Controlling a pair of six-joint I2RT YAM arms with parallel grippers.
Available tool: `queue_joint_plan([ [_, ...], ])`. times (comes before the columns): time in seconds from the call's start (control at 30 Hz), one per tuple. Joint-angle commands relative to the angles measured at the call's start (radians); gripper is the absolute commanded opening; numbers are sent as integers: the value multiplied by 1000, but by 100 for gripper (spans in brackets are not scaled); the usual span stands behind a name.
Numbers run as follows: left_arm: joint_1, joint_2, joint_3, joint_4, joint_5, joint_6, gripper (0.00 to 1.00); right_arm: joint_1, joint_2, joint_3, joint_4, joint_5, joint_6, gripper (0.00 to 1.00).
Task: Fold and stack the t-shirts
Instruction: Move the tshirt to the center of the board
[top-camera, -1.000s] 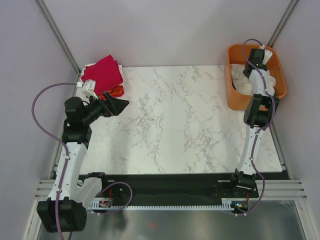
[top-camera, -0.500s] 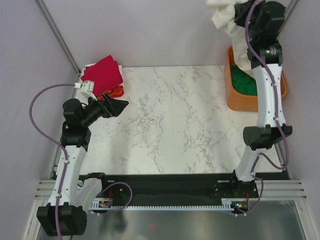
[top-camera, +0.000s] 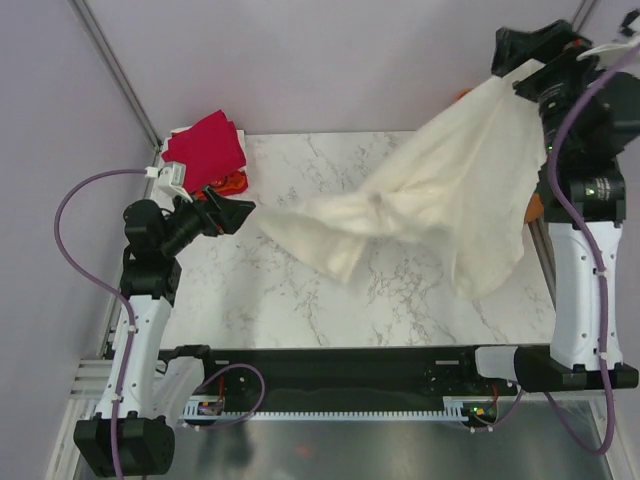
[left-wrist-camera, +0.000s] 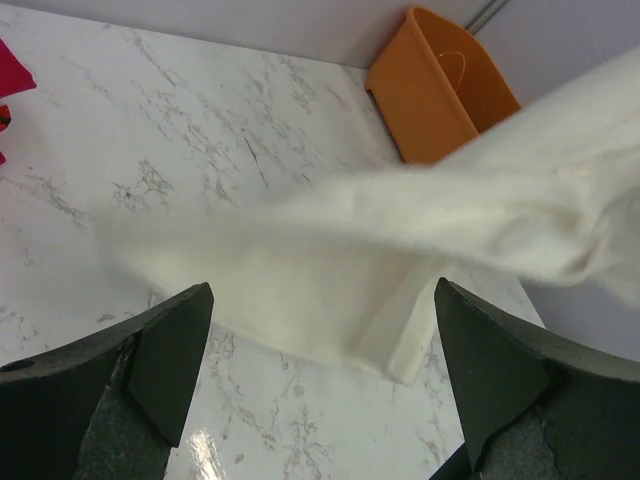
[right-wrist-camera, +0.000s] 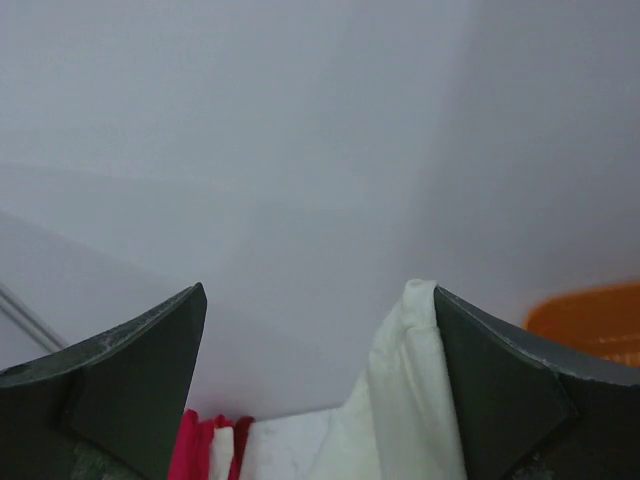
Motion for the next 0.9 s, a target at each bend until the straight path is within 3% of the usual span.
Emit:
queue_joint_plan([
  [0.0, -3, -10, 12, -40, -45, 52, 100, -3, 40, -197, -159, 110, 3, 98],
  [0.23, -14, 44, 29, -190, -187, 24, 96, -3, -60, -747, -169, 87, 138, 98],
  [0.33, -37, 69, 13, -218, -215, 9, 94, -3, -61, -850, -139, 25, 98, 98],
  [0.47, -203, 105, 3, -244, -331, -6, 93, -1, -61, -822, -156, 51, 50, 98],
  [0.53, -234, 127, -11, -247, -376, -23, 93, 5, -70, -818, -167, 24, 50, 98],
  [0.67, -303, 234, -19, -247, -436, -53, 90, 133, -142, -934, -158, 47, 117, 98],
  [0.77, -353, 355, -16, -267, -523, -91, 89, 233, -187, -1116, -145, 47, 182, 98],
  [0.87, -392, 383, -39, -267, -566, -147, 86, 310, -230, -1238, -115, 30, 214, 98],
])
